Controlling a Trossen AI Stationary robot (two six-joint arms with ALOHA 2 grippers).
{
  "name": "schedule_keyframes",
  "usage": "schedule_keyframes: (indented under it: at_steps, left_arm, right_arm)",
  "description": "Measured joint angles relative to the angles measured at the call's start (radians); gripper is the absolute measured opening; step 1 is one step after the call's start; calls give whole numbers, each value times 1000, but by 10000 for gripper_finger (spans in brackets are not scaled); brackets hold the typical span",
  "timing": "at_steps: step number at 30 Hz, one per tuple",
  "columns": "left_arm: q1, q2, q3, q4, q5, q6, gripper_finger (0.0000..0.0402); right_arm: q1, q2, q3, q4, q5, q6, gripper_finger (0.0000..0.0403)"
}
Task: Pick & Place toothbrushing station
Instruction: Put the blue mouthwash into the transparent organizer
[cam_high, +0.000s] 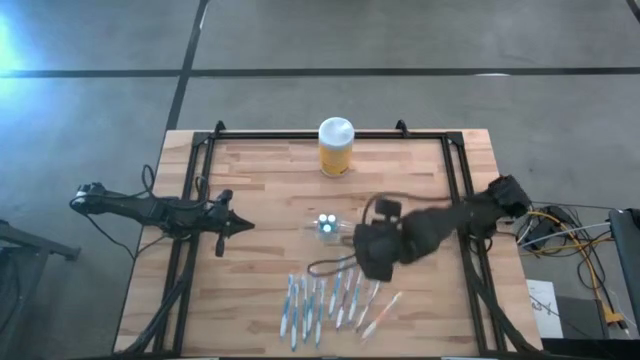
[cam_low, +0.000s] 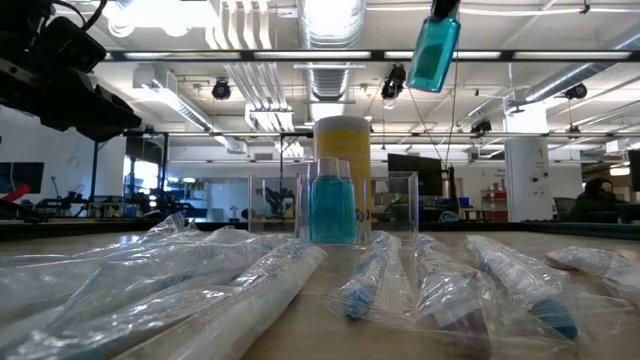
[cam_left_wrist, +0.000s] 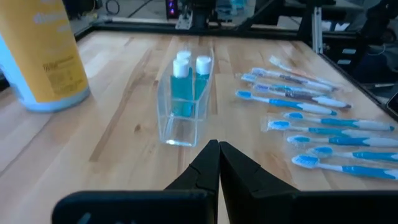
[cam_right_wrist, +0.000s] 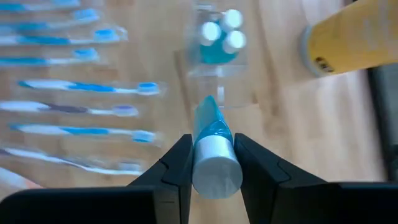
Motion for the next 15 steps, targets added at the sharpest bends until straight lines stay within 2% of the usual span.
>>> schedule_keyframes:
  at_steps: [5,10,15]
  left_arm:
    - [0,0,0,19,-8,1,14]
    - [1,0,0,20,-46,49,14]
    - [1,0,0,50,-61,51,14]
  right_arm:
    - [-80,-116,-122,49,-1,-123,89]
    - [-104,-265,-370,237,-5,-249,89]
    - [-114,-404,-563,405,-26,-289,89]
